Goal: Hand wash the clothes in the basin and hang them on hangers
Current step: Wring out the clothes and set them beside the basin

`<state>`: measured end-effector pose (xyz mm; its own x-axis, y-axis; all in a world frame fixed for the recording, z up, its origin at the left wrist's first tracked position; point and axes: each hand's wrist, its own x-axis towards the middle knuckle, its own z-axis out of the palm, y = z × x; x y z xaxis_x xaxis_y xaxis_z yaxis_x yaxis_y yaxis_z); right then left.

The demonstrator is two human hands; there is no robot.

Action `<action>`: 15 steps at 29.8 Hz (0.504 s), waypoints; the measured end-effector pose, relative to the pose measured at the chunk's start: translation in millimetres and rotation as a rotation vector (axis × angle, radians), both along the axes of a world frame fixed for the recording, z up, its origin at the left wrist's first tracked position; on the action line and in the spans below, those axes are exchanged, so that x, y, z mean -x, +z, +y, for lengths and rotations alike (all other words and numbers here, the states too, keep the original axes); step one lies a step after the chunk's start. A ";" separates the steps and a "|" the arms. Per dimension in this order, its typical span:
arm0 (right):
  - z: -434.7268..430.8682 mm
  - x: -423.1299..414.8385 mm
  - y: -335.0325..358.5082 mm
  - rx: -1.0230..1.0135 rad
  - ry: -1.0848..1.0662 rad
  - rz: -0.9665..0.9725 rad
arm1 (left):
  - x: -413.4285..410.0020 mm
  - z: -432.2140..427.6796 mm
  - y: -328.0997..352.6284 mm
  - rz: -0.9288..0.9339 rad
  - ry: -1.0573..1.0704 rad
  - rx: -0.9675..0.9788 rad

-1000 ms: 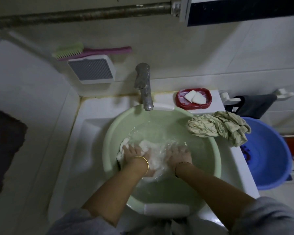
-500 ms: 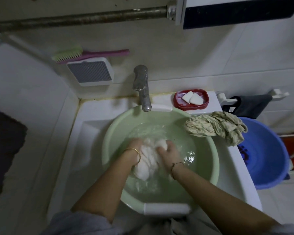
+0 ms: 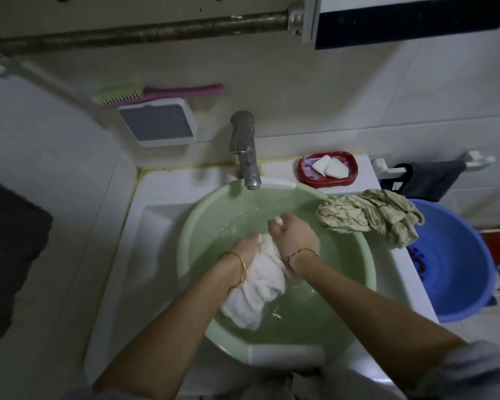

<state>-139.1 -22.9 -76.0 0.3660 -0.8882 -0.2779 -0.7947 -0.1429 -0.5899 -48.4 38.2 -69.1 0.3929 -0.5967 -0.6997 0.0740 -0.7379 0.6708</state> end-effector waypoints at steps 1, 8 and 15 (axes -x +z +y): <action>-3.2 5.6 -7.6 0.003 0.044 0.100 | -3.8 -2.0 -1.9 -0.182 -0.053 -0.010; 13.8 27.0 -54.6 0.033 0.440 0.563 | -19.1 27.4 -24.8 -0.926 -1.044 -0.459; 15.3 23.5 -67.5 -0.272 0.212 0.427 | -3.6 24.4 -45.0 -0.793 -0.989 -0.459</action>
<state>-162.7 -7.6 -143.6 0.3331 -0.6829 -0.6501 -0.9421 -0.2131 -0.2589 -44.7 62.6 -114.1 0.3256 -0.6379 -0.6979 -0.9053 -0.4234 -0.0354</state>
